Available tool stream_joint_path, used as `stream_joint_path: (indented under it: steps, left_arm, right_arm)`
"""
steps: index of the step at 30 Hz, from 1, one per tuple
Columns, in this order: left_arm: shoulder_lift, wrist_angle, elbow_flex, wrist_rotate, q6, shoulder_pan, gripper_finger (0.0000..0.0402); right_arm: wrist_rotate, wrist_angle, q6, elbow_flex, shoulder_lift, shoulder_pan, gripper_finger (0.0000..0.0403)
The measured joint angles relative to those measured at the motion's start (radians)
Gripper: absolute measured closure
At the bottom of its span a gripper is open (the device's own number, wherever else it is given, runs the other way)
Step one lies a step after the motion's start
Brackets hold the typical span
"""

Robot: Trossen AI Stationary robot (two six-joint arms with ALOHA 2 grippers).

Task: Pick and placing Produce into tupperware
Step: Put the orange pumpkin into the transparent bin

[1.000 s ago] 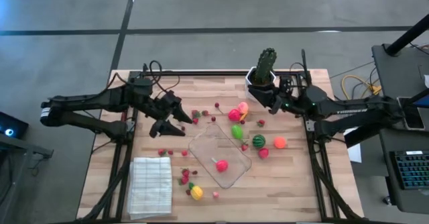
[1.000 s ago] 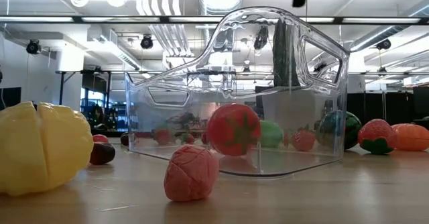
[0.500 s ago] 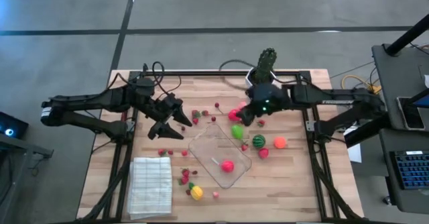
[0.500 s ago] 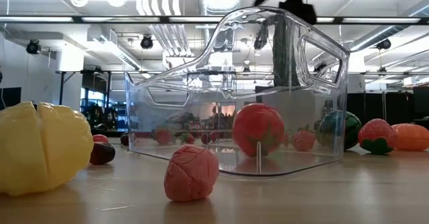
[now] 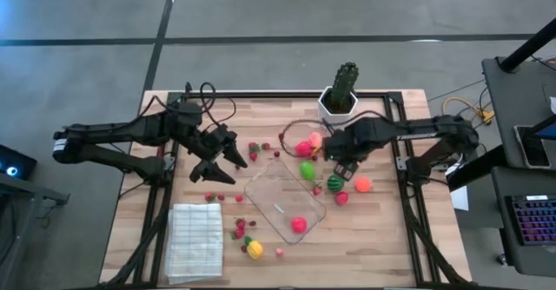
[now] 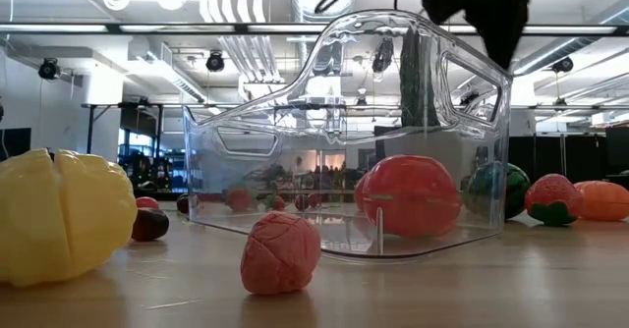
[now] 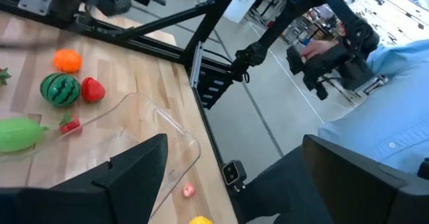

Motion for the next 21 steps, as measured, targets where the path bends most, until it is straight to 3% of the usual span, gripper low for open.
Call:
stream_joint_path:
  steps: [10, 15, 21]
  left_arm:
    - [-0.011, 0.069, -0.041, 0.003, -0.027, 0.001, 0.0072]
    - [-0.012, 0.079, -0.045, 0.005, -0.052, 0.001, 0.0072]
    - [-0.009, 0.083, -0.045, 0.004, -0.081, 0.001, 0.0072]
  right_arm:
    - [-0.145, 0.097, 0.114, -0.300, -0.037, 0.084, 0.0202]
    - [-0.216, 0.316, 0.216, -0.454, -0.097, 0.099, 0.0202]
    - [-0.200, 0.425, 0.386, -0.557, -0.161, 0.099, 0.0195]
